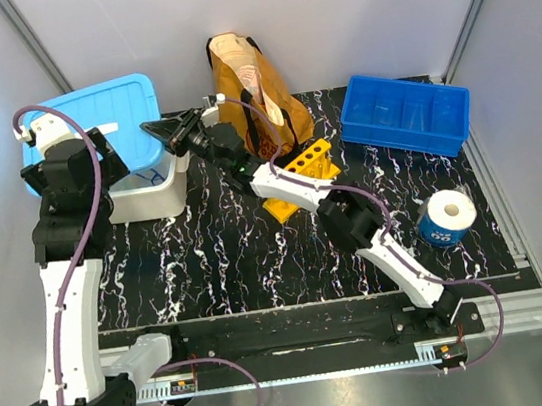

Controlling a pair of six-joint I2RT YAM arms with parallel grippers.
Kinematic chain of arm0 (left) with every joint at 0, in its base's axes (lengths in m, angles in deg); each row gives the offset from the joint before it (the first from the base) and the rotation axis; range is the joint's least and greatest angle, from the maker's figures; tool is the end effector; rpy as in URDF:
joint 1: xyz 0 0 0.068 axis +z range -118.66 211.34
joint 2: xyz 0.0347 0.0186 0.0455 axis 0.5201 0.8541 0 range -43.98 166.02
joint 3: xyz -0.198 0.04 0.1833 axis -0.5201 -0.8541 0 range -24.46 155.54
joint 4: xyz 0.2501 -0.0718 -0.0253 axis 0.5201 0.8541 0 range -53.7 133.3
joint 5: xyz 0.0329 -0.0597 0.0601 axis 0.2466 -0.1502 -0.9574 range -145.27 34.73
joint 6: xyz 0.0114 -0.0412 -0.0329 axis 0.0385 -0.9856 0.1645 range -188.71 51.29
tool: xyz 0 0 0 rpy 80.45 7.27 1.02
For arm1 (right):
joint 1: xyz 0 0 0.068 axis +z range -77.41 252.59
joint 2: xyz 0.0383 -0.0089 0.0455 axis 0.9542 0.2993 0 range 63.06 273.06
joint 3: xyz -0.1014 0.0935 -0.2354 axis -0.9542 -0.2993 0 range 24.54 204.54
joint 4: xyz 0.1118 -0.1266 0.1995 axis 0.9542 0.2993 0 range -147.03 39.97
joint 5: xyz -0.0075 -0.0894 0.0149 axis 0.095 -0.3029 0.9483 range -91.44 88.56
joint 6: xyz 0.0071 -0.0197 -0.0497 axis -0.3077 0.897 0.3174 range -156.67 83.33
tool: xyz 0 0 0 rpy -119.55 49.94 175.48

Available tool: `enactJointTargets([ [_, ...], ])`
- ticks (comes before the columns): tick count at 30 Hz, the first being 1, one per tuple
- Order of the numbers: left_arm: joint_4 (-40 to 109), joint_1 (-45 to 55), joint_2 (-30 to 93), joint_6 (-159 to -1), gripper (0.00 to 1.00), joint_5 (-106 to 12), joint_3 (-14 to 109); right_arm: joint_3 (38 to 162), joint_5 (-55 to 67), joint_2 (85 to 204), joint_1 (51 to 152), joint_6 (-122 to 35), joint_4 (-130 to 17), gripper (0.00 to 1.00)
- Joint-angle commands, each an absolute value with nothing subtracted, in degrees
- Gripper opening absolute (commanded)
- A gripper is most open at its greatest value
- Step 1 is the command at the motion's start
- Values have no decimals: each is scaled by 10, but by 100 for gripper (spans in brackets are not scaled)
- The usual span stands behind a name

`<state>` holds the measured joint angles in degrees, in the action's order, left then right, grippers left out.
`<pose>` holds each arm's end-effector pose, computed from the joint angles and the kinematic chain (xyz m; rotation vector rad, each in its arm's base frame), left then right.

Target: Organize the chemistry lab equipment

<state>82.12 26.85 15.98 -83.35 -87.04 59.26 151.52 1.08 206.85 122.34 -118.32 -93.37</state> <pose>0.1854 0.0043 0.4564 -0.5239 1.8350 0.3162 0.3788 0.4499 0.2928 0.3704 1.4674 1.9656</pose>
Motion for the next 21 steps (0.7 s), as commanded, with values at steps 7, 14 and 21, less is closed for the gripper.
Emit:
enactJointTargets([
  [7,753,271,110,-789,99,-879,589,1681,-12,2161,1227,-1248,-824,0],
  [14,741,272,119,-790,99,-866,568,1615,-41,2139,1232,-1246,-823,0],
  [21,732,272,120,-787,99,-860,553,1618,-73,2148,1229,-1261,-806,0],
])
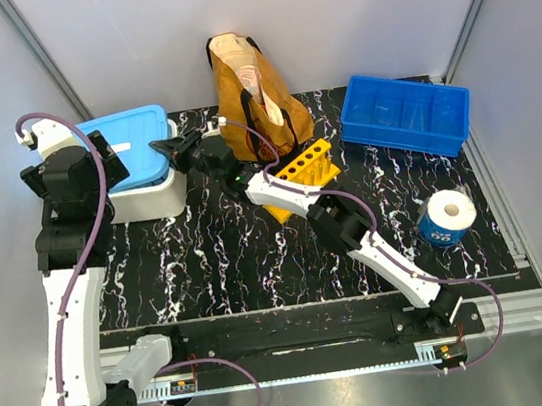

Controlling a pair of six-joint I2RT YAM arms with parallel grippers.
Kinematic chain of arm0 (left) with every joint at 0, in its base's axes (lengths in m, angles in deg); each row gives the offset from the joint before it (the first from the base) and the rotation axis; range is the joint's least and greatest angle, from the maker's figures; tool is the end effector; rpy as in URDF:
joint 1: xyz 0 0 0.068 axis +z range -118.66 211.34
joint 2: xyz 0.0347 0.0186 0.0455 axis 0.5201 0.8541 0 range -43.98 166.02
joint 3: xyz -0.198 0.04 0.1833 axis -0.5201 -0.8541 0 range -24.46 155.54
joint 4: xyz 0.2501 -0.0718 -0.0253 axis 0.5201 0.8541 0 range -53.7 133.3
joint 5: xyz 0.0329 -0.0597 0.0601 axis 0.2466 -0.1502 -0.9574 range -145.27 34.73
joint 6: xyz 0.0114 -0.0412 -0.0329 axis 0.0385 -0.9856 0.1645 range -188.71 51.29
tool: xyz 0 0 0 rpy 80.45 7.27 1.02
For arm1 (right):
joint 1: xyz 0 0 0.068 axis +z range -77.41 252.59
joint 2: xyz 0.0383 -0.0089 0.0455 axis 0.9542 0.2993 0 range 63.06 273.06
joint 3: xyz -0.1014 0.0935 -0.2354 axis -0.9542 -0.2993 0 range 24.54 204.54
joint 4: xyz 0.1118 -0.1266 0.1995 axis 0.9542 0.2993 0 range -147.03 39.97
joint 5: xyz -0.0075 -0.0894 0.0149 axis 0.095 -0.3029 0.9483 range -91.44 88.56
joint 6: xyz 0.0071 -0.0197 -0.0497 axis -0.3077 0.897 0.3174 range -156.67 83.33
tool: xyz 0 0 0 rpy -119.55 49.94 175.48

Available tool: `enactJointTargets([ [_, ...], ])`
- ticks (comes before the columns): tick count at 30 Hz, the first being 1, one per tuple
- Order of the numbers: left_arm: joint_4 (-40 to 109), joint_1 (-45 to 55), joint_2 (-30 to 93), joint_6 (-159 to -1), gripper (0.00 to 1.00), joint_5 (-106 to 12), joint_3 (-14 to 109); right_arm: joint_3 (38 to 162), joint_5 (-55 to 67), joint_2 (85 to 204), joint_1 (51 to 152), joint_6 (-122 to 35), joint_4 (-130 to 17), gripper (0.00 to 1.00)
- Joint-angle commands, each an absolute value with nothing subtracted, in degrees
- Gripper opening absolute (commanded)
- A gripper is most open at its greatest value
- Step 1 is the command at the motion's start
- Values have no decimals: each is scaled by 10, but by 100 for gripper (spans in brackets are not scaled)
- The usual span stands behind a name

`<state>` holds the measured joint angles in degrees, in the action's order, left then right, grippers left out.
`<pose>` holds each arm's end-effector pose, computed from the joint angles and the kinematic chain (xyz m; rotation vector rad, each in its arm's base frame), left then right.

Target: Organize the chemistry lab equipment

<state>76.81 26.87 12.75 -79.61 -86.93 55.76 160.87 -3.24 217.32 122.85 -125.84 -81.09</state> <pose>0.1766 0.0050 0.4563 -0.4769 1.7719 0.3271 0.3961 0.4747 0.2216 0.6302 1.6894 1.8726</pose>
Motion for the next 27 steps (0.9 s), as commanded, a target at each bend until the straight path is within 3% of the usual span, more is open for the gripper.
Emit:
enactJointTargets([
  [1,732,272,120,-784,99,-859,554,1623,-73,2149,1229,-1255,-798,0],
  [5,728,274,140,-780,99,-868,570,1592,-79,2136,1229,-1255,-796,0],
  [14,739,337,241,-797,99,-816,586,1528,-38,2077,1217,-1182,-805,43],
  [24,722,410,353,-837,88,-698,596,1327,-31,1932,1197,-1073,-767,50],
  [25,722,415,365,-838,86,-683,599,1325,-21,1926,1193,-1053,-759,54],
  [27,719,421,382,-835,85,-668,604,1322,0,1914,1186,-1002,-753,88],
])
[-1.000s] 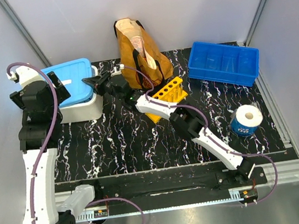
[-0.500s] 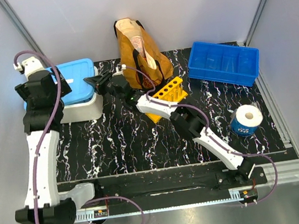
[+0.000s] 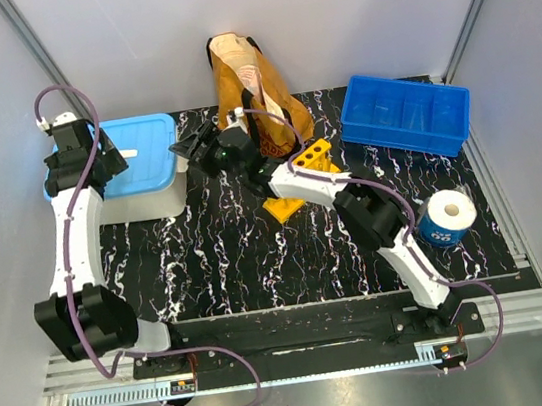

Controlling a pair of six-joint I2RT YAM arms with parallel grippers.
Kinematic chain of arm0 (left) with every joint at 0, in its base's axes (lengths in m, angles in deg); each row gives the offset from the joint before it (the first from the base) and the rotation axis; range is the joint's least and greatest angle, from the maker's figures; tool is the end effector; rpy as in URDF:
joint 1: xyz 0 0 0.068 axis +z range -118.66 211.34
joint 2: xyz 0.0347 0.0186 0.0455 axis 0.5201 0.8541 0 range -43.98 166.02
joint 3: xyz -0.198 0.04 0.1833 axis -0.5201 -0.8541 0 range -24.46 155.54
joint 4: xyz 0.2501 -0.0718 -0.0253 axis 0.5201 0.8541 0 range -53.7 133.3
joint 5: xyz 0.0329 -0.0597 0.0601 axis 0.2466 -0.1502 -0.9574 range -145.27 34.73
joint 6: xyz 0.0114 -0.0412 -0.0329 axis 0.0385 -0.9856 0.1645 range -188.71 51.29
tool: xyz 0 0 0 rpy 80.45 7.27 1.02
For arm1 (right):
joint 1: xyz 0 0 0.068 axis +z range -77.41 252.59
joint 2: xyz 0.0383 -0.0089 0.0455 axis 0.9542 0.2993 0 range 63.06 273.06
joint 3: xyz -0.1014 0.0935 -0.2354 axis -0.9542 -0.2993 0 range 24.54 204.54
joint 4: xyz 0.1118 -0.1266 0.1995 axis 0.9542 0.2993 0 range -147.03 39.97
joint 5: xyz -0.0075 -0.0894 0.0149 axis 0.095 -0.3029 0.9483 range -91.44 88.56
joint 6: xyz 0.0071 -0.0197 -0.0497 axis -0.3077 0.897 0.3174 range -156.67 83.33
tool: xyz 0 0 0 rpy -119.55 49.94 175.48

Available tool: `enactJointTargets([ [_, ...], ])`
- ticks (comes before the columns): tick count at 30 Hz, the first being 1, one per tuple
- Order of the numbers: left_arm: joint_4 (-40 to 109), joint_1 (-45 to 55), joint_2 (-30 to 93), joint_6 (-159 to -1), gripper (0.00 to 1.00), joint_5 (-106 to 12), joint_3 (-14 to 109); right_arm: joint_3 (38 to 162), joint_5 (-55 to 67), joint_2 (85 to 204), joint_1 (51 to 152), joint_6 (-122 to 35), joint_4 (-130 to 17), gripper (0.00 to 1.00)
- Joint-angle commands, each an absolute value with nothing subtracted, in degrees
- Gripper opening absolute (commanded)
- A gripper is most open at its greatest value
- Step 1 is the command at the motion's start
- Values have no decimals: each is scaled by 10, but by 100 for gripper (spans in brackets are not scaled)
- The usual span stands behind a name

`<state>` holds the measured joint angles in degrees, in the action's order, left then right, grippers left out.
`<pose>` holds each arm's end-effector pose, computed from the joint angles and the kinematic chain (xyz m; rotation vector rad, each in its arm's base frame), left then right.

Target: Organize the chemistry lab equipment

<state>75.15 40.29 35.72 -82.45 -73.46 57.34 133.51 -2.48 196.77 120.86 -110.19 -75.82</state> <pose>0.2964 0.0580 0.3776 -0.6018 2.1073 0.3038 0.3725 0.4167 0.2450 0.4398 1.8910 1.5202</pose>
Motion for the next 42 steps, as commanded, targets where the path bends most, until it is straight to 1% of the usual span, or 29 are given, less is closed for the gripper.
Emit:
enactJointTargets([
  [1,717,421,390,-834,85,-663,604,1326,12,1911,1185,-966,-751,91],
  [5,708,422,423,-828,81,-648,603,1383,43,1923,1176,-914,-660,97],
  [8,706,422,446,-827,79,-632,599,1416,46,1935,1171,-891,-619,98],
  [12,710,421,456,-846,72,-603,574,1486,57,1972,1168,-868,-555,98],
  [16,661,414,420,-879,72,-570,497,1518,92,2001,1168,-886,-564,100],
  [18,657,411,416,-882,71,-561,485,1546,96,2019,1167,-889,-555,100],
  [21,657,407,417,-876,71,-555,497,1578,79,2034,1168,-881,-516,100],
  [24,678,407,424,-868,71,-558,546,1593,66,2045,1168,-881,-496,100],
  [29,675,407,443,-857,73,-577,635,1602,75,2054,1167,-880,-496,100],
  [33,675,412,499,-836,74,-589,690,1581,92,2055,1169,-890,-534,100],
  [38,677,414,567,-830,73,-571,698,1583,71,2066,1171,-905,-537,100],
  [39,680,414,574,-833,71,-569,696,1592,69,2070,1170,-910,-536,100],
  [42,659,414,571,-844,70,-565,656,1628,81,2093,1171,-922,-536,100],
])
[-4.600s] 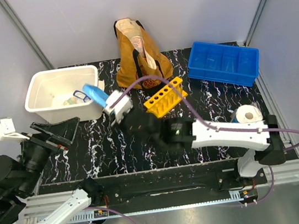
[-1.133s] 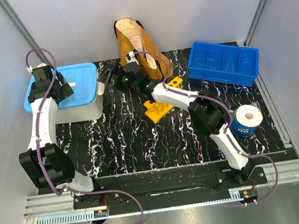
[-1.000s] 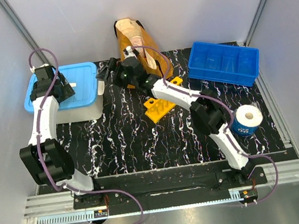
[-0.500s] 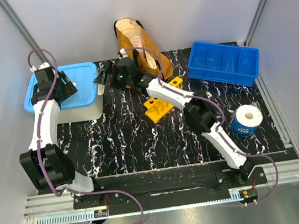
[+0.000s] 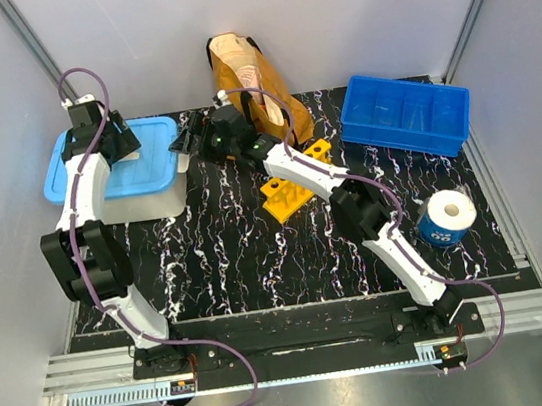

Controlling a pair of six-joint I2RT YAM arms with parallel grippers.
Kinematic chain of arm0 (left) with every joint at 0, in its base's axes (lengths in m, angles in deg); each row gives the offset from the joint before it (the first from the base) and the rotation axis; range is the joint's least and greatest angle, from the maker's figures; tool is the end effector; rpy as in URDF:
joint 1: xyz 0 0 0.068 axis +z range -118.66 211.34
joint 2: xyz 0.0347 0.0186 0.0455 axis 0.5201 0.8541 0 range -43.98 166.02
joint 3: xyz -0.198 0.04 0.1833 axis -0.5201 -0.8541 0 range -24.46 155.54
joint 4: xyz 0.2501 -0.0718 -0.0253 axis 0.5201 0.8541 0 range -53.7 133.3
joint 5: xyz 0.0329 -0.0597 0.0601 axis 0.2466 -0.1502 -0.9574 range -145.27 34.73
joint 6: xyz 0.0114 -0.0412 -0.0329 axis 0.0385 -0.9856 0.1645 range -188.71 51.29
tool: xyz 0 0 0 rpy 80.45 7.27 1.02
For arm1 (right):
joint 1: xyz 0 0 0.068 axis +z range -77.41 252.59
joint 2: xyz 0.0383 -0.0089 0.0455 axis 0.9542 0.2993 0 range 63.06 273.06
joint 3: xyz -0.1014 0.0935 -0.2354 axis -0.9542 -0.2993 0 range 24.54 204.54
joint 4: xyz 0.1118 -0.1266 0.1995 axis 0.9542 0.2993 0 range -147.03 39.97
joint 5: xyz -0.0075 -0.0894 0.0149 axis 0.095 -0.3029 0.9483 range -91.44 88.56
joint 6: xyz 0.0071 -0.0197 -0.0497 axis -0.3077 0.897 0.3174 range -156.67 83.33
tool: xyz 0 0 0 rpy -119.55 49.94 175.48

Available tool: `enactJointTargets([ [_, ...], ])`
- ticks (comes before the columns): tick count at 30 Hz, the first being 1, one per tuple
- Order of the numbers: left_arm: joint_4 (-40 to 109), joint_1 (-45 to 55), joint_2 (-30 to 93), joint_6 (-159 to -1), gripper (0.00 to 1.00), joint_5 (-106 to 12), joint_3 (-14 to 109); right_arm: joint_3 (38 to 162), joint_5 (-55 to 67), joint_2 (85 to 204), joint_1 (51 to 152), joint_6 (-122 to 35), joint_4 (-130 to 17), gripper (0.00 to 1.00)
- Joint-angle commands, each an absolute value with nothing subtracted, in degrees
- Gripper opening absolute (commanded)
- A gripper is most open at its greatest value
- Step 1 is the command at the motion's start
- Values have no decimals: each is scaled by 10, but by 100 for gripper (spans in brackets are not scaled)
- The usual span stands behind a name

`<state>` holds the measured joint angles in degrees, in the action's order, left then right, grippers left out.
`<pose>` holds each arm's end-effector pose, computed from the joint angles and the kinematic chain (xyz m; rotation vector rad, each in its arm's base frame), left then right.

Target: Organize the chemistry lab equipment

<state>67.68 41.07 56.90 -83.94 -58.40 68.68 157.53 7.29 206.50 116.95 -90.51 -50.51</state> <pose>0.3994 0.0705 0.3300 -0.5154 2.1927 0.0102 0.4168 0.4152 0.2535 0.0547 2.0862 1.2702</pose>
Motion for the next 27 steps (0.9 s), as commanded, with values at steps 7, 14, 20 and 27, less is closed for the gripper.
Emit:
enactJointTargets([
  [7,642,413,561,-860,70,-534,613,1687,68,2125,1177,-925,-499,100],
  [14,634,409,541,-886,69,-508,580,1710,64,2141,1184,-923,-499,93],
  [20,620,400,523,-901,69,-498,550,1719,56,2147,1189,-920,-499,84],
  [27,617,399,511,-898,68,-496,530,1754,39,2169,1193,-910,-482,74],
])
